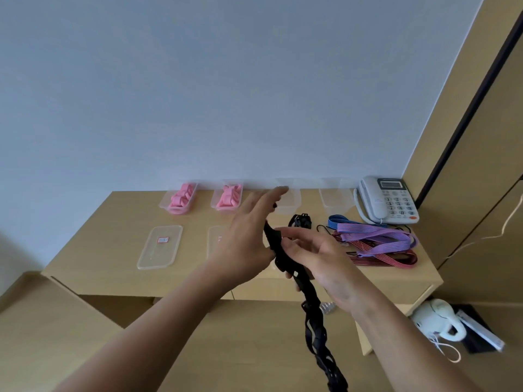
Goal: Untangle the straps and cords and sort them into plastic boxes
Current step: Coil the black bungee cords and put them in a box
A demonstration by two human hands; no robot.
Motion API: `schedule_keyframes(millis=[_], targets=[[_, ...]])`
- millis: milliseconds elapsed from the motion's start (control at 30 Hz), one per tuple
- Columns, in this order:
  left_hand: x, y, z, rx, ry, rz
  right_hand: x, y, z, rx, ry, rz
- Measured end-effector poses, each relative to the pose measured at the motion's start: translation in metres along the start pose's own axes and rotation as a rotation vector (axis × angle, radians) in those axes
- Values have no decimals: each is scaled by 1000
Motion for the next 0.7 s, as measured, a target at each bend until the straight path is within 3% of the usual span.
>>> schedule_keyframes(millis=[100,200,267,333,467,533,700], targets=[[-1,0,-4,-79,-167,67,0,-5,2,7,31,15],[-2,2,1,-89,-185,61,-2,-2,7,21,65,-46],[-3,3,8,20,-111,-25,-5,1,13,30,103,-101],[0,-2,20,238,96,-37,-8,2,21,4,149,-164],[5,-22,34,815,461,198,-18,8,38,-38,242,-317],[7,-23,30,922,466,281,-23,8,47,91,300,-366],[2,-11,29,878,358,344,-28,4,62,318,434,-400]])
Point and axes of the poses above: each hand's wrist, its own x-axis away from the middle knuckle, its own y-axis out of the back of the hand, z = x × y, the point moved 6 cm from there along -x, towards the middle knuckle, and after that the axes turned 7 degrees about y, right-handed, at the moved point
